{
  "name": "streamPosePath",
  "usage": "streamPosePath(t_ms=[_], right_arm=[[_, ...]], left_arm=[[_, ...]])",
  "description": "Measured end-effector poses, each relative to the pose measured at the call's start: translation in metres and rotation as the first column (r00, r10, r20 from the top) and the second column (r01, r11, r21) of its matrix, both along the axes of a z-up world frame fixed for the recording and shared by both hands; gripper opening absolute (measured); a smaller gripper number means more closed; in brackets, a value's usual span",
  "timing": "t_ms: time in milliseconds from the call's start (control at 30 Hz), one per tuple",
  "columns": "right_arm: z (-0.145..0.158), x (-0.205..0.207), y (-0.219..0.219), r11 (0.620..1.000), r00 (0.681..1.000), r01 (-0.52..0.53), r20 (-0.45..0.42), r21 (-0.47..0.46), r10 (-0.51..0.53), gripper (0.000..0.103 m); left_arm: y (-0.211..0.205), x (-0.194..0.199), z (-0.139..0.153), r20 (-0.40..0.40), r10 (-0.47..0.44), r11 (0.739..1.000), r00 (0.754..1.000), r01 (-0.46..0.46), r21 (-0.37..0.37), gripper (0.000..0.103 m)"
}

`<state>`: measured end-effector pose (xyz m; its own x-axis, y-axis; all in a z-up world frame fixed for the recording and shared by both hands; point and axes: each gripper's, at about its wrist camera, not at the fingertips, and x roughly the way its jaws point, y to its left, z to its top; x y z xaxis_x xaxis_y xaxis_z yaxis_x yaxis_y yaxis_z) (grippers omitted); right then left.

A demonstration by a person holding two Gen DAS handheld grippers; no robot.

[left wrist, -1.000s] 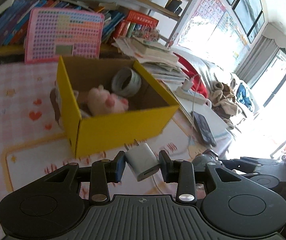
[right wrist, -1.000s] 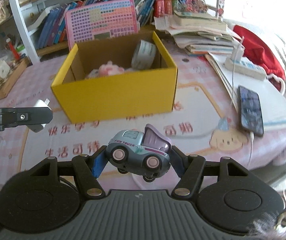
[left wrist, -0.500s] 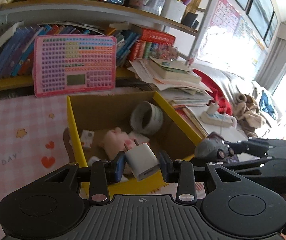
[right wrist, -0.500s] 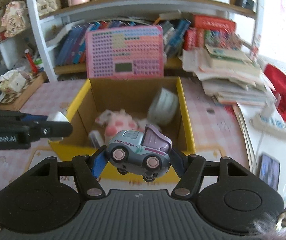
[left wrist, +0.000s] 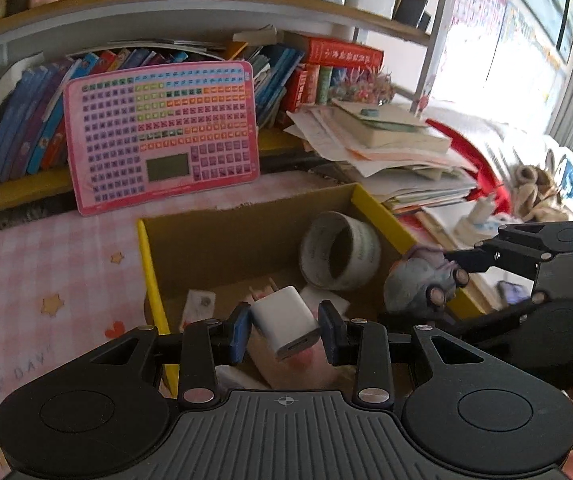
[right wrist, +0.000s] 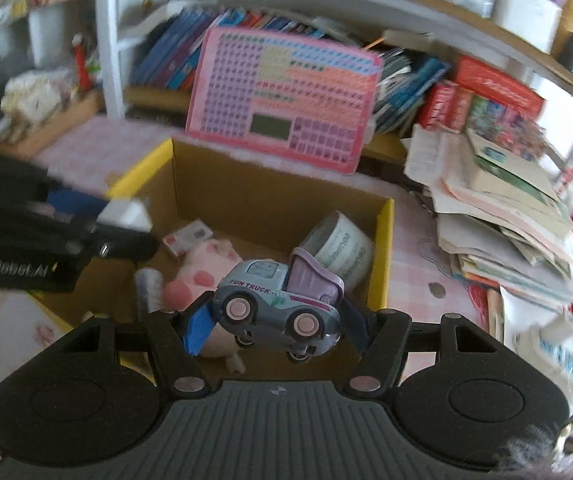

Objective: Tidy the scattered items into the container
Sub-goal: 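Lower the toy car and charger into the yellow box and open both tools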

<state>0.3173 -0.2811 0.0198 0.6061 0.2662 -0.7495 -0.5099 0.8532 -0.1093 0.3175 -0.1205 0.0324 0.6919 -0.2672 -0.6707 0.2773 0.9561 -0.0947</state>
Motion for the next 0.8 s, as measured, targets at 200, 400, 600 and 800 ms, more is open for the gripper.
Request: streamPosePath(t_ms=[200, 400, 600, 800], right_arm=[[-0.027, 0.025, 0.017, 0.99, 0.994, -0.081, -0.083, -0.116, 0.072, 0.064], [-0.044, 0.04, 0.023, 0.979, 0.986, -0.127, -0.131, -0.157, 0.107, 0.064], [-0.048, 0.047, 0.029, 0.972, 0.981, -0.161, -0.133, -0.169, 0.14, 0.064], [-0.058, 0.048, 0.042, 0.951, 0.977, -0.202, -0.114, -0.232, 0.18, 0.064]], left_arm=[[-0.008, 0.039, -0.019, -0.05, 0.033, 0.997, 0.998, -0.029, 0.066, 0.035], [-0.016, 0.057, -0.036, -0.085, 0.05, 0.993, 0.995, -0.041, 0.109, 0.035], [-0.023, 0.071, -0.042, -0.101, 0.074, 0.991, 0.992, -0.061, 0.12, 0.035], [-0.027, 0.076, -0.042, -0.104, 0.079, 0.99, 0.991, -0.065, 0.128, 0.035]])
